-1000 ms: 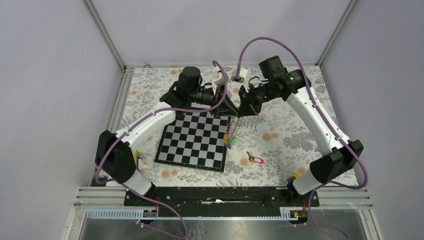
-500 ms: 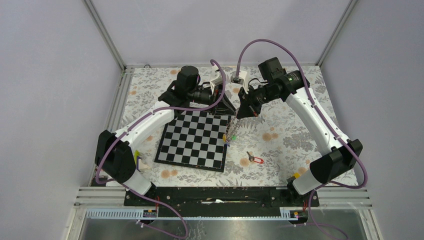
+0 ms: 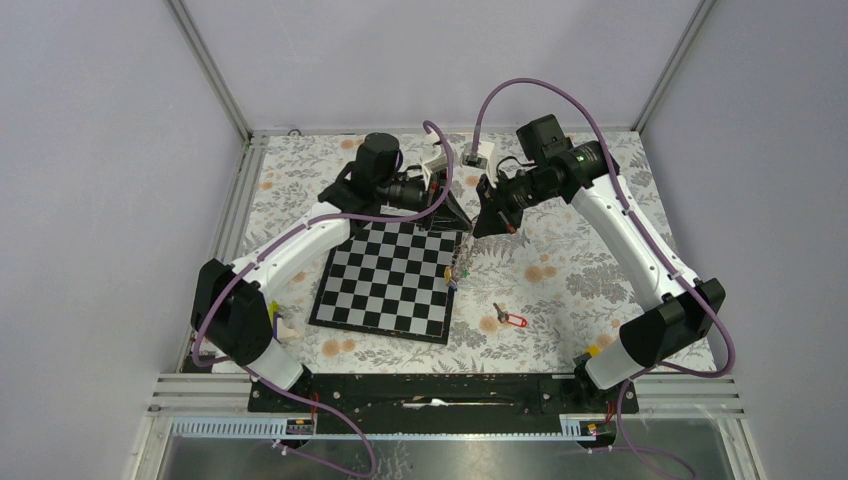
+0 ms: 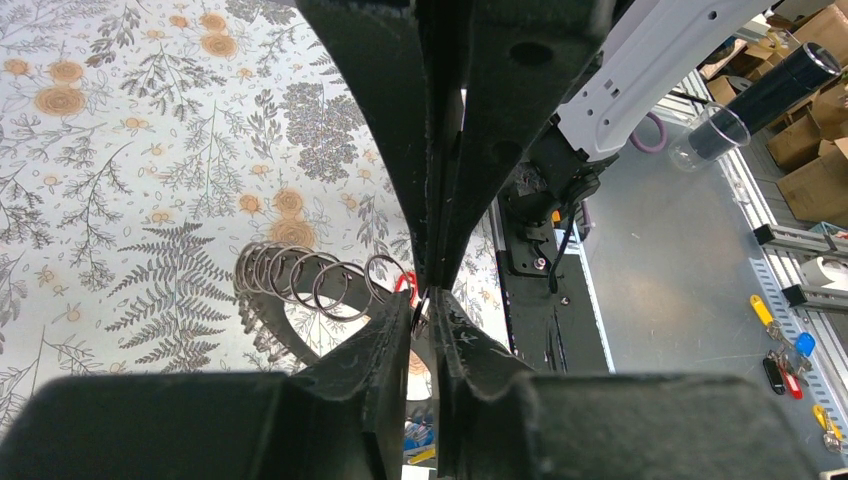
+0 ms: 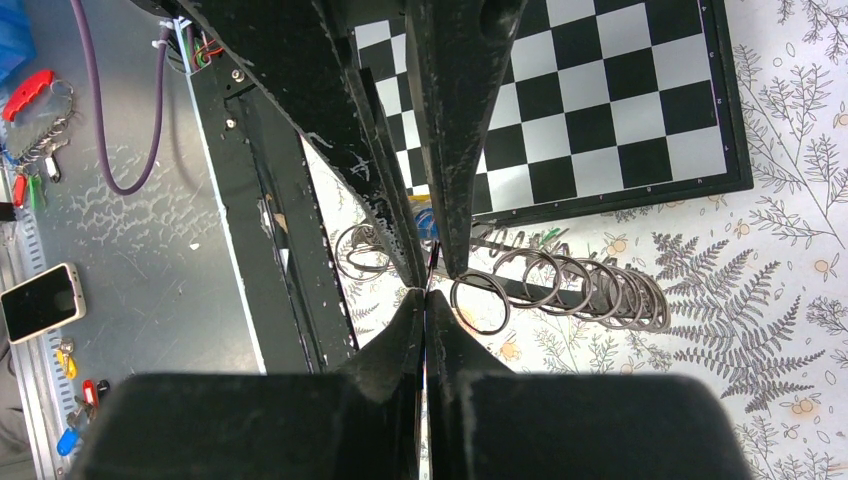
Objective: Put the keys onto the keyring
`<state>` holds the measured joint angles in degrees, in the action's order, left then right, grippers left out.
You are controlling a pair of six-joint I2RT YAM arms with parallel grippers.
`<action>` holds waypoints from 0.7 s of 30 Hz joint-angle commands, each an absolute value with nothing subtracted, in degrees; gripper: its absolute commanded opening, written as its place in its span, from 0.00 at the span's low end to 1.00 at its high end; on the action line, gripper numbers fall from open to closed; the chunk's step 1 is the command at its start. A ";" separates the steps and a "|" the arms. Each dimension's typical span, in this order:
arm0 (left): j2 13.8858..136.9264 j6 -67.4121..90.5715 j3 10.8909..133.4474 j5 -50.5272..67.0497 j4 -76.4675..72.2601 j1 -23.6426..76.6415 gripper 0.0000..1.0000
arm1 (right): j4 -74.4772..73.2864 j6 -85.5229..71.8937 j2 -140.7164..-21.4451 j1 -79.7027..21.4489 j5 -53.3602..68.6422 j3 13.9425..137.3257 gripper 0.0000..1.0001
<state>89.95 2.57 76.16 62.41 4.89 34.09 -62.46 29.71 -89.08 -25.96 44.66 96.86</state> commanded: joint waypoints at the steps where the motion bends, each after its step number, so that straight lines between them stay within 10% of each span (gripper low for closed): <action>1: 90.18 1.54 78.17 64.24 3.78 34.43 0.11 | -61.78 29.86 -87.65 -26.44 47.20 97.34 0.00; 12: 88.98 8.99 76.69 66.47 -2.76 33.66 0.00 | -57.87 27.85 -85.75 -24.81 46.16 95.15 0.08; 21: 91.04 53.39 68.29 67.95 -52.03 29.75 0.00 | -43.94 22.08 -78.36 -21.65 48.65 91.71 0.38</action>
<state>90.80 31.97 69.23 66.74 -24.51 31.07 -53.45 25.98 -83.70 -23.03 44.91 93.80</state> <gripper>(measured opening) 0.009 0.346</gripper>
